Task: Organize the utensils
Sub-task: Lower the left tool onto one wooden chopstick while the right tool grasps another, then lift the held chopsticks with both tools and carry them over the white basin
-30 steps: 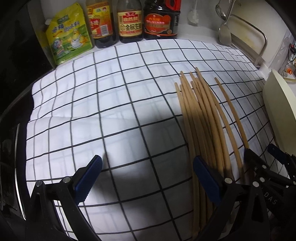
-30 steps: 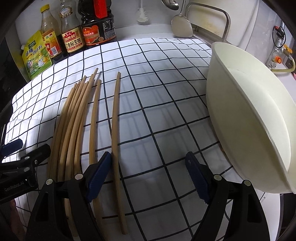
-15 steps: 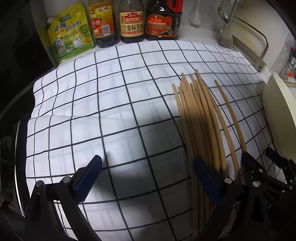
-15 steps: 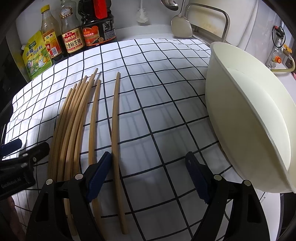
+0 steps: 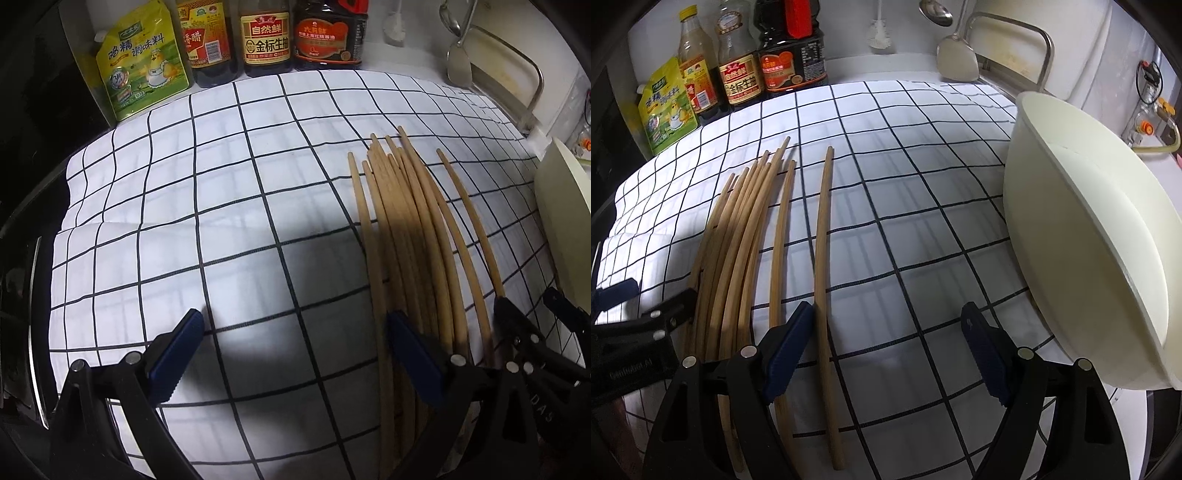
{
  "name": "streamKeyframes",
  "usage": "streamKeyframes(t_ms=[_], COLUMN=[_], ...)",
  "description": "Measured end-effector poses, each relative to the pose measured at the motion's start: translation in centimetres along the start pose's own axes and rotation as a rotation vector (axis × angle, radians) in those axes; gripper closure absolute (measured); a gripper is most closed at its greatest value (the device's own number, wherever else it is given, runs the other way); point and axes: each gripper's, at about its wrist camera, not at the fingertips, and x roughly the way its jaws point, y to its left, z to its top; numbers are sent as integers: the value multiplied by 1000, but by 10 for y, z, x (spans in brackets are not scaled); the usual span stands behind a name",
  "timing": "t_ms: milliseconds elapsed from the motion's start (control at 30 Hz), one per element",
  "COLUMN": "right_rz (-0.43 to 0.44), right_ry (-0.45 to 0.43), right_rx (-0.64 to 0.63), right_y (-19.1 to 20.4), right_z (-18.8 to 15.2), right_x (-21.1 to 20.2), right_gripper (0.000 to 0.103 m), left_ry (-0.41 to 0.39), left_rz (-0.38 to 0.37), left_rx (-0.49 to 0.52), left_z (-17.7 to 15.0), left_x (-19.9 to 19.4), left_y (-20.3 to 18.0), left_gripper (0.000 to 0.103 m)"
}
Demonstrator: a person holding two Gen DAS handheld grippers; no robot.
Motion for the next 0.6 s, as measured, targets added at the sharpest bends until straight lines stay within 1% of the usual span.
streamKeyframes(t_ms=[33,100,167,200,267,300,367,400,433,600], right_rz=[0,-5,12,18,38,55,68,79,79,109], right_ry=[-5,-19,-29,-30,-28,-25,-18,-12,-9,13], right_rx=[-11,-39,-68,-76,-107,-127,-149,-160,-161,-115], right_y=[2,6,11,13,20,24,30,32,34,27], right_z=[0,0,0,0,0,0,0,0,0,3], right_x=[0,-1,-3,-3,-4,-5,-5,-5,-5,-8], right_gripper=[26,31,45,50,69,75,90,96,97,97], left_ry=[-6,-22,-32,-37,-42,-45,-45,-41,-36,-14], left_rz=[-7,-17,-25,-31,-39,-46,-56,-63,-71,-93], left_rx=[3,21,35,43,55,60,68,71,70,69], left_z=[0,0,0,0,0,1,1,1,1,2], left_x=[0,-2,-6,-7,-9,-10,-12,-12,-12,-14], left_y=[-1,-2,-6,-9,-12,-13,-14,-14,-13,-8], left_gripper=[8,16,32,37,56,62,87,94,96,96])
